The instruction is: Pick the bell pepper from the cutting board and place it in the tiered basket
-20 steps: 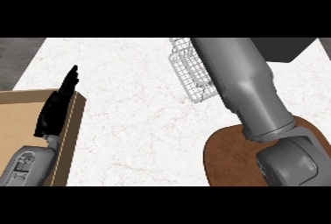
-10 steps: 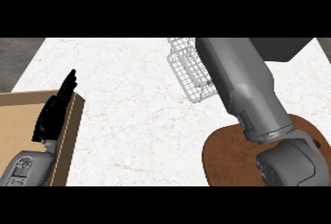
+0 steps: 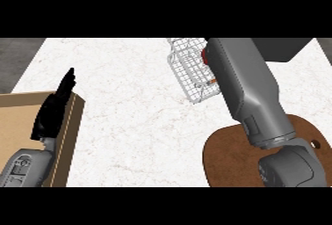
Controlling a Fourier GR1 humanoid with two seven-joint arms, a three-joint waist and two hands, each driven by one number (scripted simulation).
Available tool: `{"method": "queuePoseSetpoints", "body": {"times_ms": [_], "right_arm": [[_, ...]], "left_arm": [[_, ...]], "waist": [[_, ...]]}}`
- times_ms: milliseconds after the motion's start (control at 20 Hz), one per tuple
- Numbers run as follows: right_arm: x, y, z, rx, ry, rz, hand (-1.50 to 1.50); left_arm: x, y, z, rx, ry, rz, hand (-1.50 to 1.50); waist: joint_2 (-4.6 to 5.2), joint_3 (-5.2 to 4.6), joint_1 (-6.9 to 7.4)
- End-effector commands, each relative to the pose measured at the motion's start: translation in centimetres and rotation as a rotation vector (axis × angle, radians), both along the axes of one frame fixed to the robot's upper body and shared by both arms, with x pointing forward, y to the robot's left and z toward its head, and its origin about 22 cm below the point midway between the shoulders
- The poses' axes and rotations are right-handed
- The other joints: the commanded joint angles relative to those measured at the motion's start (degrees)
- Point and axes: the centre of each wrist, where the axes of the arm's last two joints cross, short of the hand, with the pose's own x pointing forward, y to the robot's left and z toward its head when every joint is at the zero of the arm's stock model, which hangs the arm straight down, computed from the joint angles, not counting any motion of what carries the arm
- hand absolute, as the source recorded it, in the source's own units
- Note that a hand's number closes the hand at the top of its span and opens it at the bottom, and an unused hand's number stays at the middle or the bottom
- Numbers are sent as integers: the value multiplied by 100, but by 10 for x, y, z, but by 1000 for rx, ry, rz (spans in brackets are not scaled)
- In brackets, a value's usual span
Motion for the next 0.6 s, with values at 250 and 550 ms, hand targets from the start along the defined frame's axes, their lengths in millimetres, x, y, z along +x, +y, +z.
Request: {"method": "queuePoseSetpoints", "body": {"times_ms": [250, 550], "right_arm": [[-11, 16, 35, 70, -376, -158, -150], [-19, 15, 73, 81, -433, -238, -150]], "left_arm": [[-2, -2, -7, 6, 20, 32, 0], [-10, 12, -16, 4, 25, 37, 0]], "waist": [[-110, -6, -164], [-130, -22, -202]]}}
